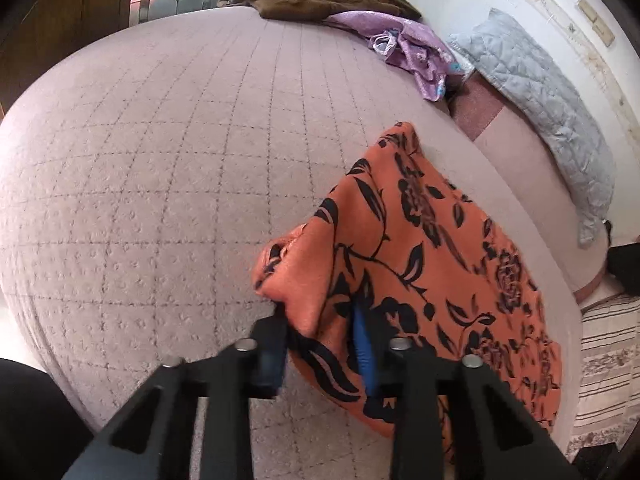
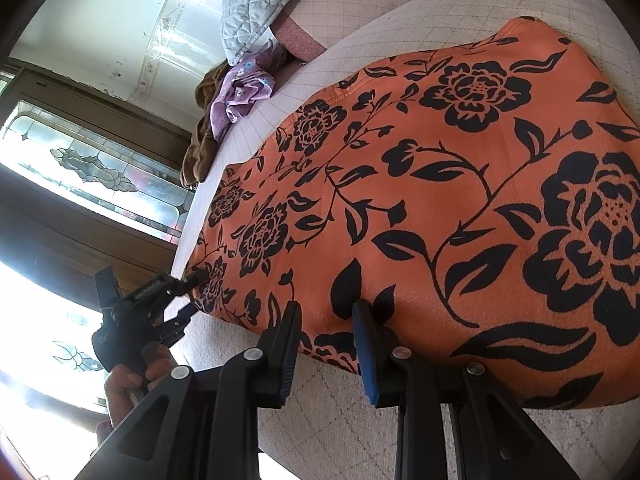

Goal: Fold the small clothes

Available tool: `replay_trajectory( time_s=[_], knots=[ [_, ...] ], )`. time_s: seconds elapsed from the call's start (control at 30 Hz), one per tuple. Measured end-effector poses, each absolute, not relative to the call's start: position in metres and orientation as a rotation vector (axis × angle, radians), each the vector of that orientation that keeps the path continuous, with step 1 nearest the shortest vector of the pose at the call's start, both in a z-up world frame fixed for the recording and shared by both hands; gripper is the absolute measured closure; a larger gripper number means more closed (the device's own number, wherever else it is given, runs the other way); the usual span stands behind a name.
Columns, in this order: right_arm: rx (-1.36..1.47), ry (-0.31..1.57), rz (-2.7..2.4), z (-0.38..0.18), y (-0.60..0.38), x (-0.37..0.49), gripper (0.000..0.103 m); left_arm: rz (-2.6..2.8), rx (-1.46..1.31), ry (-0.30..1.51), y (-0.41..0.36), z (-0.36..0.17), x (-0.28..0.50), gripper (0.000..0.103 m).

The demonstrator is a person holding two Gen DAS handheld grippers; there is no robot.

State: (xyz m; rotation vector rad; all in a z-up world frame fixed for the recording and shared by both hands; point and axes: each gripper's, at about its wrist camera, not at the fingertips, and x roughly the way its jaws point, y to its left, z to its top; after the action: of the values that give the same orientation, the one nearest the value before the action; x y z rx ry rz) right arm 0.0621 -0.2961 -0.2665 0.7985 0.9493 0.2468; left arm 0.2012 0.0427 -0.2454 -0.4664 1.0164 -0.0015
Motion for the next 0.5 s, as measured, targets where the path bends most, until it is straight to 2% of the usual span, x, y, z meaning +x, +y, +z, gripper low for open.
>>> replay_trajectory(
  time_s=[0.23, 0.5],
  knots=[
    [0.850, 0.931, 0.259, -0.265, -0.302, 0.060, 0.073, -0.070, -0.371, 0.935, 0.030, -0.214, 0.190, 0.083],
    [0.839, 0.912, 0.260, -0.259, -0.303, 0.058, 0.072, -0.106, -0.385, 0.878, 0.034, -0.188, 0.162, 0.087]
  ],
)
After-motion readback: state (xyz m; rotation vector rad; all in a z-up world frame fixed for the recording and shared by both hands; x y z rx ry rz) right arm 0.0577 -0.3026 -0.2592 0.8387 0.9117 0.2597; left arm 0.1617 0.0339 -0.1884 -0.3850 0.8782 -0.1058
